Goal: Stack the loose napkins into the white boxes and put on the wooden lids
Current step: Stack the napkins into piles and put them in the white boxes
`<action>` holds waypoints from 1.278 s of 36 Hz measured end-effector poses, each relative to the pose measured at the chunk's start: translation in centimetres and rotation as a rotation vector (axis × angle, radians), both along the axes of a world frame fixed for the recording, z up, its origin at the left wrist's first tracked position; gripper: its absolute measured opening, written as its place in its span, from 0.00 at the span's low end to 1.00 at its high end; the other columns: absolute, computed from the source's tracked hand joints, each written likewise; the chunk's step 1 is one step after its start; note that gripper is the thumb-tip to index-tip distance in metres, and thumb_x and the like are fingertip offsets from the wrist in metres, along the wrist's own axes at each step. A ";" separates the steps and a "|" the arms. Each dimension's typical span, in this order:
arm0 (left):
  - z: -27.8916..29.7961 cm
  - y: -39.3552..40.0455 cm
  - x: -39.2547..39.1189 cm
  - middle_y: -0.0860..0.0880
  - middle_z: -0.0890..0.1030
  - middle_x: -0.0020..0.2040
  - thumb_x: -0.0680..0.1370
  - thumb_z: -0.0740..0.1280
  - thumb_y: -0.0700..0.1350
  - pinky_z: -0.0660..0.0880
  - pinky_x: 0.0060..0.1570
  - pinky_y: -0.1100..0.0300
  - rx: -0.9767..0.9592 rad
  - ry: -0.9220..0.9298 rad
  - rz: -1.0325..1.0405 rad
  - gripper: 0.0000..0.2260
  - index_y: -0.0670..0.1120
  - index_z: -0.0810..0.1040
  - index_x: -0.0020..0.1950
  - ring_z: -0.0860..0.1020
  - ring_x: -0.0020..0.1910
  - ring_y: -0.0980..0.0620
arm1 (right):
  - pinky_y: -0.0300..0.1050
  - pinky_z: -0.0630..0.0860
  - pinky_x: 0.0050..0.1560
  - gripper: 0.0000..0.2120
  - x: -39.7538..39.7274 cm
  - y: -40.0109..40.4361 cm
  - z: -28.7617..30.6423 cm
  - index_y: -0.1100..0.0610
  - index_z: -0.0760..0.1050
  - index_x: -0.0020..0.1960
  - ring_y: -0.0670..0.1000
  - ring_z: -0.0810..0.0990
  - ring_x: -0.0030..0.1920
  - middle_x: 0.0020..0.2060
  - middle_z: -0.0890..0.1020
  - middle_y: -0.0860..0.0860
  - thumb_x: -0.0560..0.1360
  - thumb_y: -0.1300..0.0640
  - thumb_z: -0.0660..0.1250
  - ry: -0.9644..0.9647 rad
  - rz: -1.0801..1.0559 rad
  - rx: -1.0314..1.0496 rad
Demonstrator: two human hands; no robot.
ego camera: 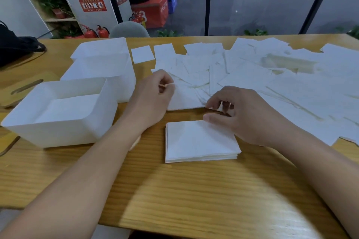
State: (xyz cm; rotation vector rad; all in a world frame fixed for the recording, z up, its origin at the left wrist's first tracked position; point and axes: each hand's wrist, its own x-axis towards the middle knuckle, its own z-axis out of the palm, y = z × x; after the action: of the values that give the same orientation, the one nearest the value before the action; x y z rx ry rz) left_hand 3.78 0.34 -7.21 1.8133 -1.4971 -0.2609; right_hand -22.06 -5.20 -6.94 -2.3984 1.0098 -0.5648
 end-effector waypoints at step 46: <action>3.1 2.7 0.6 0.51 0.76 0.31 0.76 0.78 0.63 0.72 0.41 0.52 0.533 -0.023 -0.456 0.21 0.66 0.79 0.67 0.73 0.30 0.52 | 0.36 0.73 0.39 0.08 -0.8 -0.4 0.3 0.43 0.83 0.50 0.41 0.77 0.39 0.41 0.81 0.43 0.75 0.44 0.80 0.042 0.007 0.059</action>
State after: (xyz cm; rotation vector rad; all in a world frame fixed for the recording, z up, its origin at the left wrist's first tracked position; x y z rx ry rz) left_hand 4.39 3.07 -4.11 1.8351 -1.9818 -0.9398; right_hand -22.83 -5.59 -6.63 -2.3702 1.0216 -0.4778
